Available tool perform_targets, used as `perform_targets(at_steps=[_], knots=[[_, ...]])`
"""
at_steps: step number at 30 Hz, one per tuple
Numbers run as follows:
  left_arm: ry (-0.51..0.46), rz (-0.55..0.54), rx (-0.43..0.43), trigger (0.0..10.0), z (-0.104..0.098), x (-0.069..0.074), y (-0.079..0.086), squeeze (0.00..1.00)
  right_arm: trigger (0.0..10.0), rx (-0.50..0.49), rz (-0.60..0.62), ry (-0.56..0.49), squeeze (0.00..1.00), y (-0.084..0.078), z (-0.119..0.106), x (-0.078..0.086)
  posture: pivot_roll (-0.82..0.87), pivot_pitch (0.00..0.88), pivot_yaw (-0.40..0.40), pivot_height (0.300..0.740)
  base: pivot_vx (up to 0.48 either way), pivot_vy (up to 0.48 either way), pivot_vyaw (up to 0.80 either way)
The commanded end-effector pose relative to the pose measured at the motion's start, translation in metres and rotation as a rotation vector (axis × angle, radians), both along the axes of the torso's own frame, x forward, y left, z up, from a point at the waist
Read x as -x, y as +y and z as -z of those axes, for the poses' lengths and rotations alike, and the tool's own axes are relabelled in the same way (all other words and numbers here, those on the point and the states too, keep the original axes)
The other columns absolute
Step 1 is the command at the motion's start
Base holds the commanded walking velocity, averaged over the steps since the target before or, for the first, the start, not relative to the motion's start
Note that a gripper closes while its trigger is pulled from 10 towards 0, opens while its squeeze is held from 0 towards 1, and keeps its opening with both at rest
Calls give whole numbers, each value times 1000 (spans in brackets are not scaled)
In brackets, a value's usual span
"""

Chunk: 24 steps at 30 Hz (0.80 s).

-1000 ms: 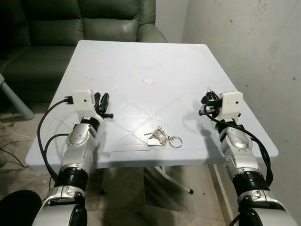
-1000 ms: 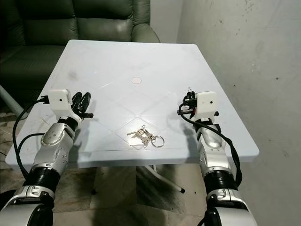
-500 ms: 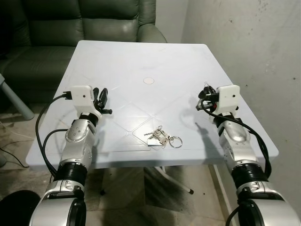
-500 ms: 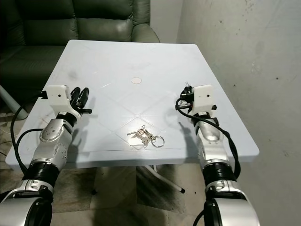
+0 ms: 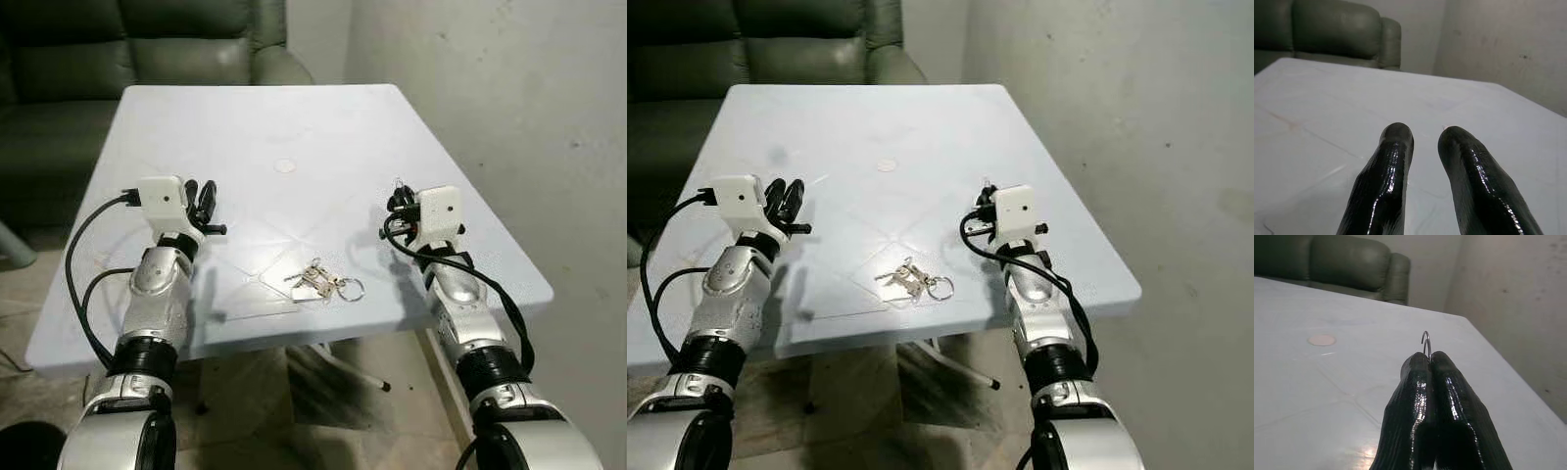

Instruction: Hang keys on a hook

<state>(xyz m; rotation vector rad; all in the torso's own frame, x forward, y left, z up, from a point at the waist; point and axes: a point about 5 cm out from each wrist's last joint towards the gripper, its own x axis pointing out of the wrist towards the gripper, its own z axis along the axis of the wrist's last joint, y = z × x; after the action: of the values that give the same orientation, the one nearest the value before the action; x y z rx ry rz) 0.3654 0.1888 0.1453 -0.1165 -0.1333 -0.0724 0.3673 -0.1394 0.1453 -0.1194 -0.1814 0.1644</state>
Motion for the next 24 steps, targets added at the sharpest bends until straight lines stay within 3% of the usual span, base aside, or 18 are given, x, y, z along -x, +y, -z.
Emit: perform_targets(at_steps=[1, 6, 24], knots=[[0, -14, 11, 10000, 1, 2, 1, 0, 10000, 4, 12, 6, 0, -1, 4, 2, -24, 0, -46, 740, 0, 364, -750], [24, -24, 9, 10000, 9, 5, 2, 0, 10000, 2, 14, 20, 0, -3, 10, 5, -21, 0, -46, 740, 0, 441, -753], [67, -27, 16, 10000, 21, 11, -4, 0, 10000, 0, 47, 48, 0, -10, 23, 15, -29, 0, -51, 740, 0, 0, -751]])
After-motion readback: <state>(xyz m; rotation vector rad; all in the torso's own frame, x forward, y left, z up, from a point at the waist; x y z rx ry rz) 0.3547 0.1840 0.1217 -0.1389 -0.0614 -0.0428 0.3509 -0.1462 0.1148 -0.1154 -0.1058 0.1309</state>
